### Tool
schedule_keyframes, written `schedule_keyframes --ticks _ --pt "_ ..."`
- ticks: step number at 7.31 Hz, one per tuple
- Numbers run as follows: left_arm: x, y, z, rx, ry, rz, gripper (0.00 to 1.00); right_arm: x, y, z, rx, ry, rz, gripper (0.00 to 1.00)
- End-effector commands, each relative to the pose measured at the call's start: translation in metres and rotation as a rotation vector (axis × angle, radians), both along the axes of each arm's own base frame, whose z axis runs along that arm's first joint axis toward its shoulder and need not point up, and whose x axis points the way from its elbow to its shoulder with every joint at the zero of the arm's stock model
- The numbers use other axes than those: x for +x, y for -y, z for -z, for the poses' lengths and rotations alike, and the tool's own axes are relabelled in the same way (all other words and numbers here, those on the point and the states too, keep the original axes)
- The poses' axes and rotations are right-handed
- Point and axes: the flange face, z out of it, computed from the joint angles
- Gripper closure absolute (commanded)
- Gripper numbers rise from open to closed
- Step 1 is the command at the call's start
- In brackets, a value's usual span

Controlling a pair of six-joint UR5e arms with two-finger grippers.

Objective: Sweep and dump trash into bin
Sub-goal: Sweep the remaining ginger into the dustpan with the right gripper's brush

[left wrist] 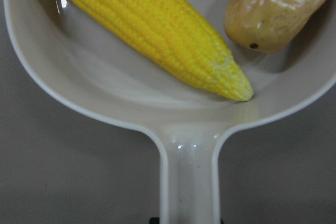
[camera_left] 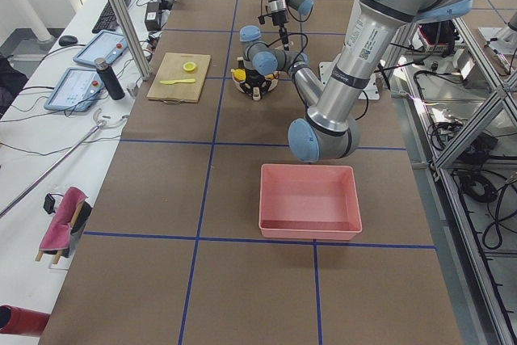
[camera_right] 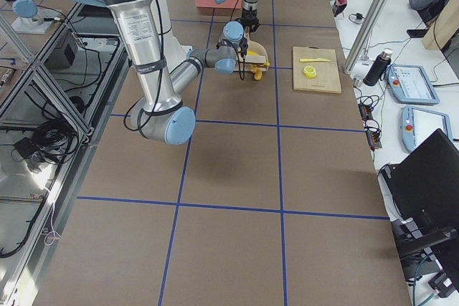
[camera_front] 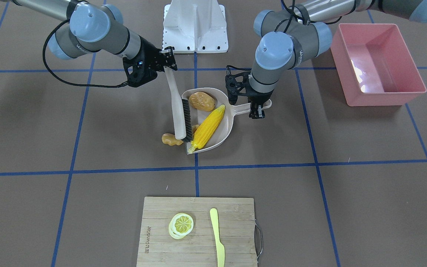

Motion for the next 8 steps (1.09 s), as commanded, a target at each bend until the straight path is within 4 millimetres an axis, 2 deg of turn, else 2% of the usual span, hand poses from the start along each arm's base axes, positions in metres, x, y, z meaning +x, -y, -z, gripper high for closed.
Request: schedule_keyframes --ticks 1,2,3,5,6,8 --pt "-0.004 0.004 0.002 0.011 -0.016 0.009 1.00 0.059 0.023 -0.023 -0.049 -0.011 -0.023 1.00" --pt "-0.004 0.004 0.001 0.010 -0.014 0.009 1.00 0.076 0.035 -0.034 -0.064 -0.019 -0.038 1.00" --pt "-0.003 0.004 0.002 0.009 -0.015 0.010 1.00 0.080 0.039 -0.053 -0.068 -0.044 -0.042 1.00" --pt "-0.004 0.003 -0.004 0.005 -0.007 0.011 1.00 0.061 0.048 -0.089 -0.055 -0.097 -0.030 1.00" --pt "-0.005 0.003 -0.010 0.006 -0.010 0.013 1.00 0.051 0.042 -0.090 -0.050 -0.102 -0.016 1.00" --pt "-0.007 0.004 -0.008 0.011 -0.022 0.019 1.00 0.017 0.020 -0.075 -0.006 -0.095 -0.006 1.00"
